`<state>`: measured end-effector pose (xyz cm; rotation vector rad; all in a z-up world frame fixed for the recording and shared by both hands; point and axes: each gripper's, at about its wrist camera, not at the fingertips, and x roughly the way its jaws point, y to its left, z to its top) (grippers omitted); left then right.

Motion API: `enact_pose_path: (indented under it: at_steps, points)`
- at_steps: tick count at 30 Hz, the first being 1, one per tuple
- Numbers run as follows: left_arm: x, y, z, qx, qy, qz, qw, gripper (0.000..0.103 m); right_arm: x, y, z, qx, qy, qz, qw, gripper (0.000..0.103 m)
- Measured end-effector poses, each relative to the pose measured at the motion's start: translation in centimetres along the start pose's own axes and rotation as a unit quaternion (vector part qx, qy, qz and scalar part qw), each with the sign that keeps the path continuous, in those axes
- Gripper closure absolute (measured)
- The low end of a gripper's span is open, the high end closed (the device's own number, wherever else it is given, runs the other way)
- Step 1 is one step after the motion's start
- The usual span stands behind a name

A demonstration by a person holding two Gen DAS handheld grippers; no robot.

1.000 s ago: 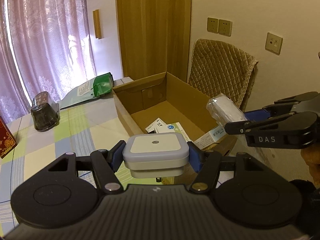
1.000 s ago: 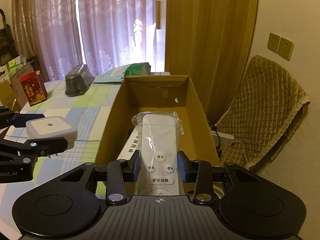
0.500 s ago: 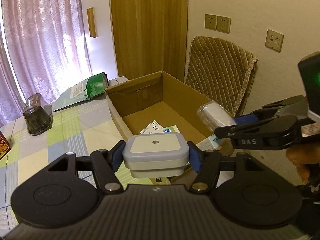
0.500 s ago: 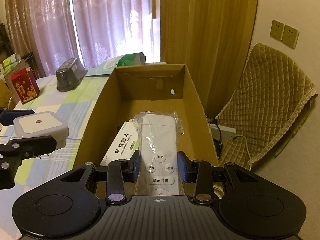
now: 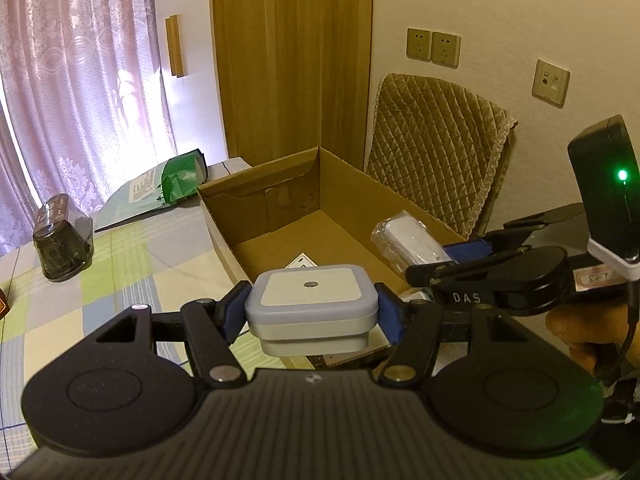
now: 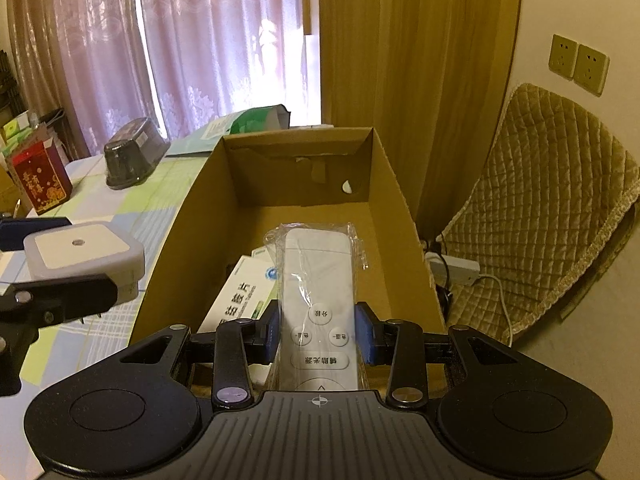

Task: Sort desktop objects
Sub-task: 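Lower the bagged remote into the box with the right tool while the left tool lowers the night-light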

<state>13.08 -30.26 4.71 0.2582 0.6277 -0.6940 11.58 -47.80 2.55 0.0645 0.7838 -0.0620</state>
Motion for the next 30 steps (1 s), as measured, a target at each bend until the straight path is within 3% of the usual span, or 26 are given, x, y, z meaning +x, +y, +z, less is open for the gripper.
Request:
enact_pose_path:
  at_steps: [30]
  points:
    - [5.1, 1.5, 1.8, 0.006, -0.001, 0.000, 1.0000, 0.043, 8.4, -1.9, 6.4, -0.017, -0.042, 0.029, 0.999, 0.066]
